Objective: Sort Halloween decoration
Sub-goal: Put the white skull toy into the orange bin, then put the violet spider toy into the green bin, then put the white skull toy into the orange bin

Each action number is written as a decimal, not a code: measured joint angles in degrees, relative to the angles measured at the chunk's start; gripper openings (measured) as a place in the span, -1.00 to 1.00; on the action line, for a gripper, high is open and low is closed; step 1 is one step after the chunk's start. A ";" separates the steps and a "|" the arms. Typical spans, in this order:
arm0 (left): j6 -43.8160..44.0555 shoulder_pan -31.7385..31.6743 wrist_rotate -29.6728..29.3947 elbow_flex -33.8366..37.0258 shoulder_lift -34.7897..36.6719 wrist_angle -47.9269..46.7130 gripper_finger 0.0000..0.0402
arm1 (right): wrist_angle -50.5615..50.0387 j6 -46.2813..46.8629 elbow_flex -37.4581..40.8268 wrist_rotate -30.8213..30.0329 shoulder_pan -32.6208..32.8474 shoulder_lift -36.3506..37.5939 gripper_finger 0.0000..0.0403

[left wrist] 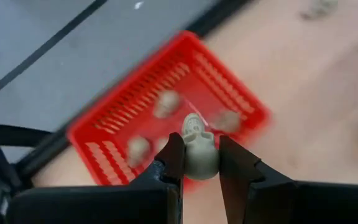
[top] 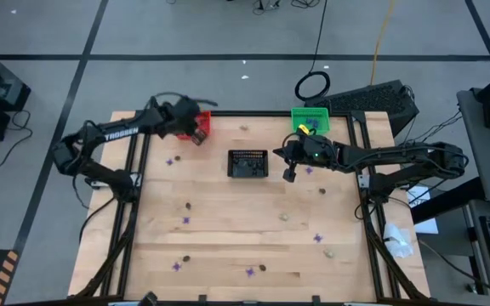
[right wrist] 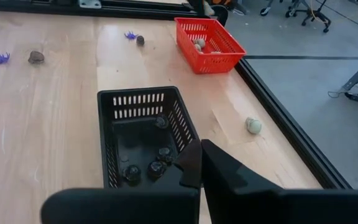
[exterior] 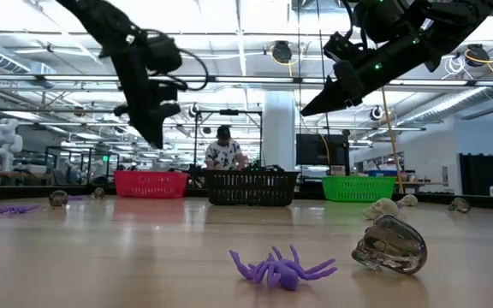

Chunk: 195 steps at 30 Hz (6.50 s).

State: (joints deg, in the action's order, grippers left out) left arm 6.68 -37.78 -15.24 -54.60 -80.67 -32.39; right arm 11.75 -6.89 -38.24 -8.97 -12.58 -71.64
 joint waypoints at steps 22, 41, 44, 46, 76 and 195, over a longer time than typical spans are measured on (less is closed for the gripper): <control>-5.69 -10.64 11.14 0.03 -16.41 10.18 -0.64 | 0.20 -0.25 0.00 0.00 0.00 0.00 -1.00; -6.63 -1.64 10.01 4.92 -1.72 18.33 -0.47 | -9.52 0.34 0.00 -2.28 2.88 3.43 -1.00; -6.54 3.08 10.03 10.64 1.93 25.82 -0.64 | -18.73 3.98 0.00 -5.95 5.48 7.32 -1.00; -5.63 6.70 10.01 14.81 4.31 31.03 -0.73 | -26.38 8.62 0.00 -7.57 6.73 9.96 -1.00; -4.46 37.16 10.03 32.75 13.80 66.06 -0.90 | -35.60 28.63 7.28 3.13 -9.64 -2.05 -0.28; -4.44 37.16 10.53 32.71 13.79 64.39 -0.90 | -52.20 9.02 -25.00 6.05 -22.97 -3.46 -0.92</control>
State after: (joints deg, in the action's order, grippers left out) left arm 2.24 -0.62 -4.71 -21.89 -66.89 31.99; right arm -40.45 2.13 -63.24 -2.92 -35.55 -75.10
